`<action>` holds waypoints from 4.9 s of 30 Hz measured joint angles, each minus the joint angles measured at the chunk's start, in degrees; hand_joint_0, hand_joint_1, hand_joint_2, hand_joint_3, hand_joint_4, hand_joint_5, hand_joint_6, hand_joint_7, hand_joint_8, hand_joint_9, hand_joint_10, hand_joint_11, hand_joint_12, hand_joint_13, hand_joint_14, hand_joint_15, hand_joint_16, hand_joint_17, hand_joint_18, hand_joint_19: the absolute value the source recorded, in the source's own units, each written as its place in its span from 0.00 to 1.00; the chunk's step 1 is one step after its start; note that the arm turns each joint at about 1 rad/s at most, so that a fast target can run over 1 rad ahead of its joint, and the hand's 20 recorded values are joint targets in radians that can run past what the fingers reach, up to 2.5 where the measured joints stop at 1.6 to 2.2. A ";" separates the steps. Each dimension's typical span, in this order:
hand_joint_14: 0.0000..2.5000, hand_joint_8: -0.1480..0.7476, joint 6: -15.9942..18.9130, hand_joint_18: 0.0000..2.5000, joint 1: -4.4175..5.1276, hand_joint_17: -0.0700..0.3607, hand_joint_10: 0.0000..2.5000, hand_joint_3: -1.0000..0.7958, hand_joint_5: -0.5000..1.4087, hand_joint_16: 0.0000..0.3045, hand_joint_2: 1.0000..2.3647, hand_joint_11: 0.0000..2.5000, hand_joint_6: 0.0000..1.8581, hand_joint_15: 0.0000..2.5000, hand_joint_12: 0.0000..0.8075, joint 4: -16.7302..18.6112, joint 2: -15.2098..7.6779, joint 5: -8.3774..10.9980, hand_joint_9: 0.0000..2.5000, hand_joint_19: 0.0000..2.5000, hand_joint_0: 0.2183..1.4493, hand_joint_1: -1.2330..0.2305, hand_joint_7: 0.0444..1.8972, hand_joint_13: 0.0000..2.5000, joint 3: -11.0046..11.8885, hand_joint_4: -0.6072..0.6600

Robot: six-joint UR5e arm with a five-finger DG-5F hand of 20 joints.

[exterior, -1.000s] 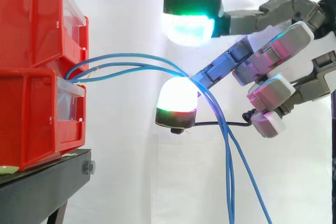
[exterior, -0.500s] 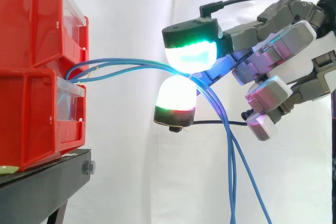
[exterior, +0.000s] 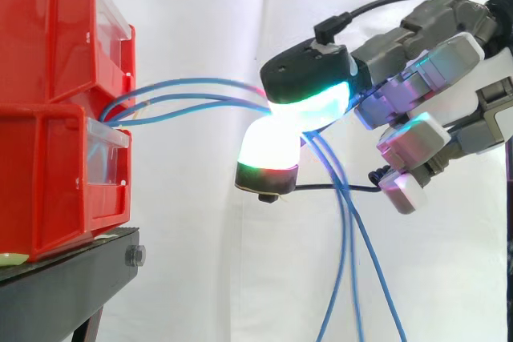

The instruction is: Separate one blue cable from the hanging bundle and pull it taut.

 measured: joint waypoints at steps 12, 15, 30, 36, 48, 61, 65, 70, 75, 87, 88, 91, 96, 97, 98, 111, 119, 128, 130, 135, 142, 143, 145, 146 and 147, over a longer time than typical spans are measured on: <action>0.01 0.30 -0.02 0.41 0.01 0.46 0.01 0.28 0.33 0.18 0.00 0.17 0.27 0.25 0.34 -0.22 0.00 -0.03 0.82 0.27 0.28 0.64 0.59 0.59 0.00 0.57; 0.01 0.27 -0.03 0.43 0.01 0.43 0.01 0.28 0.33 0.17 0.00 0.19 0.27 0.26 0.32 -0.22 0.00 -0.04 0.84 0.27 0.34 0.58 0.58 0.60 0.00 0.58; 0.01 0.37 -0.12 0.43 0.01 0.43 0.01 0.48 0.34 0.17 0.02 0.20 0.27 0.26 0.35 -0.13 0.00 -0.05 0.83 0.27 0.41 0.37 0.59 0.60 0.00 0.54; 0.01 0.41 -0.06 0.50 0.02 0.54 0.01 0.51 0.34 0.24 0.10 0.16 0.27 0.23 0.40 -0.16 0.00 -0.03 0.84 0.21 0.33 0.23 0.60 0.63 0.00 0.53; 0.01 0.36 -0.04 0.42 0.01 0.51 0.01 0.28 0.33 0.22 0.00 0.15 0.27 0.25 0.36 -0.22 0.00 -0.04 0.80 0.25 0.22 0.54 0.59 0.58 0.00 0.57; 0.01 0.29 -0.20 0.42 0.00 0.42 0.01 0.34 0.34 0.16 0.01 0.19 0.27 0.25 0.33 -0.22 0.00 -0.06 0.85 0.27 0.43 0.40 0.59 0.60 0.00 0.59; 0.01 0.34 -0.09 0.42 0.00 0.42 0.01 0.40 0.34 0.16 0.01 0.20 0.27 0.25 0.34 -0.22 0.00 -0.01 0.84 0.28 0.44 0.38 0.60 0.60 0.00 0.58; 0.01 0.38 -0.05 0.43 -0.04 0.44 0.01 0.50 0.34 0.17 0.02 0.20 0.27 0.25 0.36 -0.22 0.00 -0.02 0.82 0.26 0.41 0.36 0.60 0.59 0.00 0.53; 0.01 0.40 0.01 0.48 -0.06 0.52 0.01 0.54 0.34 0.23 0.00 0.17 0.27 0.23 0.39 -0.22 0.00 0.00 0.84 0.21 0.38 0.27 0.61 0.60 0.00 0.52; 0.01 0.40 0.05 0.46 -0.08 0.59 0.01 0.28 0.33 0.27 0.00 0.14 0.27 0.23 0.40 -0.23 0.00 -0.01 0.78 0.22 0.18 0.44 0.60 0.55 -0.02 0.60; 0.01 0.39 0.05 0.45 -0.07 0.59 0.01 0.28 0.33 0.27 0.00 0.14 0.27 0.23 0.40 -0.25 0.00 0.00 0.78 0.22 0.18 0.48 0.60 0.55 -0.03 0.59; 0.01 0.35 0.05 0.44 -0.08 0.56 0.01 0.28 0.33 0.25 0.00 0.14 0.27 0.23 0.38 -0.35 0.00 0.01 0.80 0.22 0.19 0.60 0.59 0.57 -0.06 0.57; 0.01 0.29 0.05 0.40 -0.07 0.47 0.01 0.28 0.33 0.19 0.00 0.17 0.27 0.24 0.34 -0.60 0.00 -0.02 0.82 0.25 0.31 0.61 0.59 0.56 -0.08 0.57; 0.01 0.27 0.05 0.40 -0.07 0.46 0.01 0.28 0.33 0.19 0.00 0.18 0.27 0.24 0.34 -0.71 0.00 -0.04 0.83 0.26 0.33 0.59 0.59 0.57 -0.08 0.57; 0.01 0.26 0.05 0.41 -0.07 0.46 0.01 0.28 0.33 0.18 0.00 0.18 0.27 0.24 0.34 -0.77 0.00 -0.05 0.83 0.26 0.36 0.55 0.59 0.57 -0.08 0.58; 0.01 0.38 0.05 0.41 -0.08 0.47 0.01 0.49 0.34 0.19 0.01 0.19 0.27 0.24 0.36 -0.92 0.00 -0.07 0.82 0.24 0.41 0.32 0.60 0.56 -0.09 0.52; 0.01 0.44 0.05 0.44 -0.09 0.60 0.01 0.47 0.32 0.28 0.01 0.18 0.27 0.23 0.44 -0.92 0.00 -0.08 0.75 0.20 0.29 0.15 0.65 0.52 -0.09 0.59; 0.01 0.38 0.00 0.44 -0.09 0.59 0.01 0.28 0.33 0.27 0.00 0.14 0.27 0.22 0.40 -0.96 0.00 -0.06 0.80 0.20 0.17 0.54 0.61 0.55 -0.10 0.58; 0.01 0.31 0.02 0.40 -0.09 0.53 0.01 0.28 0.33 0.23 0.00 0.15 0.27 0.22 0.37 -1.01 0.00 -0.05 0.81 0.22 0.22 0.65 0.60 0.55 -0.11 0.56; 0.01 0.23 0.04 0.40 -0.09 0.45 0.01 0.28 0.33 0.18 0.00 0.18 0.27 0.22 0.33 -1.08 0.00 -0.07 0.85 0.24 0.34 0.60 0.60 0.57 -0.15 0.57; 0.01 0.24 -0.03 0.41 -0.11 0.44 0.01 0.34 0.34 0.17 0.01 0.19 0.27 0.22 0.35 -1.06 0.00 -0.07 0.86 0.25 0.44 0.40 0.61 0.57 -0.17 0.59; 0.01 0.26 -0.02 0.41 -0.12 0.44 0.01 0.35 0.34 0.17 0.01 0.19 0.27 0.23 0.35 -1.05 0.01 -0.08 0.85 0.26 0.44 0.40 0.60 0.57 -0.17 0.60; 0.01 0.28 0.01 0.41 -0.15 0.44 0.01 0.38 0.34 0.17 0.01 0.19 0.27 0.22 0.35 -1.03 0.00 -0.07 0.85 0.26 0.44 0.39 0.61 0.57 -0.17 0.59; 0.01 0.31 0.02 0.40 -0.16 0.44 0.01 0.40 0.34 0.18 0.01 0.19 0.27 0.23 0.36 -1.02 0.00 -0.08 0.84 0.26 0.44 0.38 0.61 0.56 -0.17 0.57; 0.01 0.33 0.02 0.40 -0.17 0.44 0.01 0.42 0.34 0.18 0.01 0.19 0.27 0.23 0.36 -1.02 0.00 -0.08 0.83 0.26 0.43 0.38 0.61 0.56 -0.17 0.56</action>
